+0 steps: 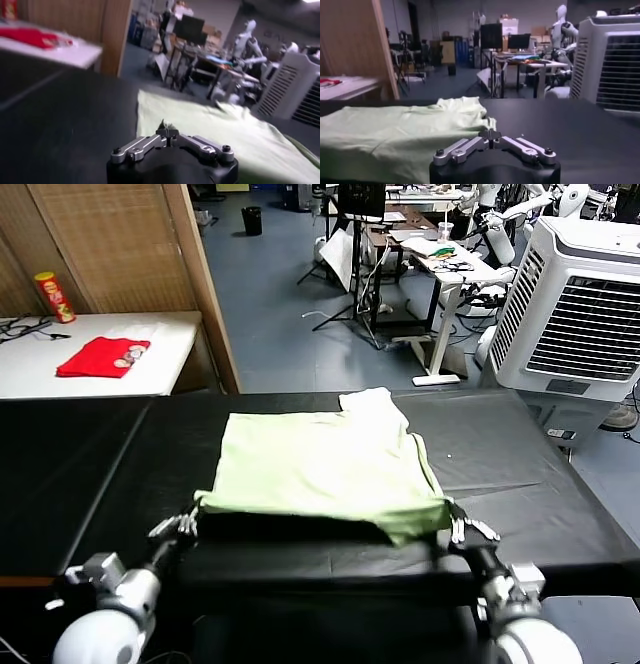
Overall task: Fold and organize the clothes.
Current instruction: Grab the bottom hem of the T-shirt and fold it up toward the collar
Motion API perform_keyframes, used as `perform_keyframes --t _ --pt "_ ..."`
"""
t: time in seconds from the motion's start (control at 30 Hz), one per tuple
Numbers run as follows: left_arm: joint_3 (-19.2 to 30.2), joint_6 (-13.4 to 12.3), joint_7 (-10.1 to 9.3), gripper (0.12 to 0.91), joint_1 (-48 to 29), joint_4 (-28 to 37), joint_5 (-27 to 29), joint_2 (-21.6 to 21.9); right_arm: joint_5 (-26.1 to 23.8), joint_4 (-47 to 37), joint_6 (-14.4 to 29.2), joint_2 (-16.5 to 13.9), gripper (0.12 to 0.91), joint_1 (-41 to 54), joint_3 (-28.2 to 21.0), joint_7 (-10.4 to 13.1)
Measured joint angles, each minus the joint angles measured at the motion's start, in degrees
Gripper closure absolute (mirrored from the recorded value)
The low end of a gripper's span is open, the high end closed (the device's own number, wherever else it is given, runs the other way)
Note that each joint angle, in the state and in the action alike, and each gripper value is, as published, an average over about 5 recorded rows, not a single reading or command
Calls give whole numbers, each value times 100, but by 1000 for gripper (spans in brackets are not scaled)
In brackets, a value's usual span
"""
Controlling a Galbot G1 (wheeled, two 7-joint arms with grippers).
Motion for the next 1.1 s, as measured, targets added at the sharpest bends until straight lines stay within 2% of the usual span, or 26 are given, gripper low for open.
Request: perform_keyframes --t 0.23,0.47,0.57,0.73,0.83,0.93,1.1 --pt "216 -36 31 904 -583 684 258 25 -221 -758 113 125 904 656 -374 -69" --pt "385 -61 53 904 -982 1193 527 97 -276 -1096 142 162 898 955 -469 -125" --pt "416 -73 44 904 -1093 1344 639 91 -266 -1081 86 124 822 939 -433 -221" --pt "431 -45 25 880 -1183 1471 789 79 -153 -790 -75 -52 552 721 -311 -390" --pt "427 -16 44 762 -1156 1468 816 88 -106 -434 -196 -198 385 459 -224 -441" --pt "410 12 65 595 -1083 1426 836 98 -129 -40 -249 -331 266 140 -133 -468" --pt "351 60 127 327 -883 1280 782 132 -256 290 -200 -412 228 -341 -43 -523"
